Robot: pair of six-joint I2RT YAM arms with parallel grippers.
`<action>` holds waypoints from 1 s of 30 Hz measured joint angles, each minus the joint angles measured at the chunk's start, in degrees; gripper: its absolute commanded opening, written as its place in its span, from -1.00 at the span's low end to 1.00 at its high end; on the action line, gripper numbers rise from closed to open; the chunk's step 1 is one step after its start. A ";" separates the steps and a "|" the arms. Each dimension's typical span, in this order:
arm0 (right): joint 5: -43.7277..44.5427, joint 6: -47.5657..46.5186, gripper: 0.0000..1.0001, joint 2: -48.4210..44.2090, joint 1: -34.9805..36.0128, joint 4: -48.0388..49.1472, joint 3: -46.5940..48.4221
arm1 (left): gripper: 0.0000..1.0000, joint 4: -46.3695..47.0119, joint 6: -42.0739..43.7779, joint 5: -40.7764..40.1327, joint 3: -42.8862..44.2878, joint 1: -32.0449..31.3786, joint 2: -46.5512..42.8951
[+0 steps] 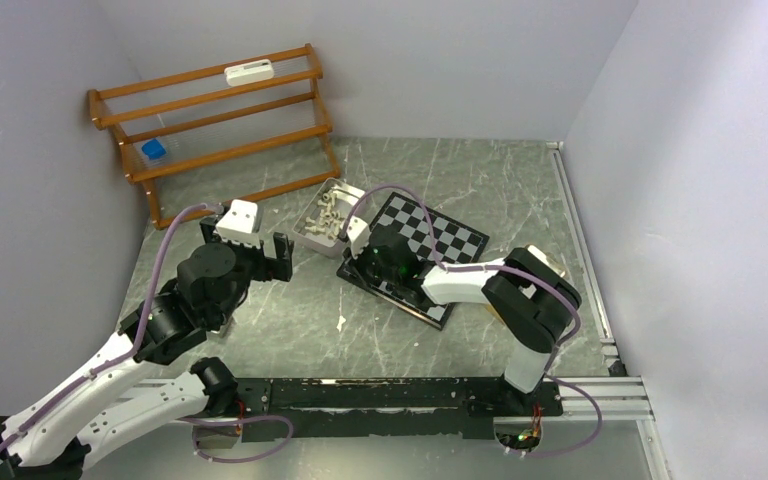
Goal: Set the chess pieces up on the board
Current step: Place the chess piece on the chessboard.
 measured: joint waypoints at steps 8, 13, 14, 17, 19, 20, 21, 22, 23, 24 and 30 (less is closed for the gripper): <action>0.07 -0.15 -0.81 0.96 0.00 -0.33 0.96 | 0.99 0.00 0.02 0.00 0.00 0.00 -0.20; 0.59 -0.22 -0.79 1.05 0.02 -0.31 0.98 | 0.99 0.00 0.02 0.02 0.00 0.00 -0.39; 0.76 -0.22 -0.78 1.07 0.04 -0.31 0.98 | 0.99 0.00 0.02 0.02 0.00 0.00 -0.39; 1.70 -0.42 -0.78 1.07 0.04 -0.26 0.98 | 0.99 0.00 0.00 0.00 0.00 0.00 -0.39; 1.99 -0.57 -0.78 1.07 0.04 -0.28 0.98 | 0.99 0.00 0.00 0.00 0.00 0.00 -0.42; 2.03 -0.57 -0.78 1.07 0.04 -0.31 0.98 | 0.99 0.00 0.00 0.00 0.00 0.00 -0.46; 2.05 -0.57 -0.77 1.11 0.04 -0.31 0.98 | 0.99 0.00 0.00 0.00 0.00 0.00 -0.55; 2.05 -0.57 -0.77 1.18 0.04 -0.28 0.98 | 0.99 0.00 0.00 0.00 0.00 0.00 -0.63; 2.03 -0.55 -0.77 1.33 0.04 -0.28 0.98 | 0.99 0.00 0.00 0.00 0.00 0.00 -0.70; 2.01 -0.52 -0.76 1.53 0.04 -0.28 0.98 | 0.99 0.00 0.00 -0.02 0.00 0.00 -0.72; 1.95 -0.35 -0.71 2.69 0.04 0.15 1.60 | 0.99 -0.02 -0.02 -0.07 0.00 0.00 -0.76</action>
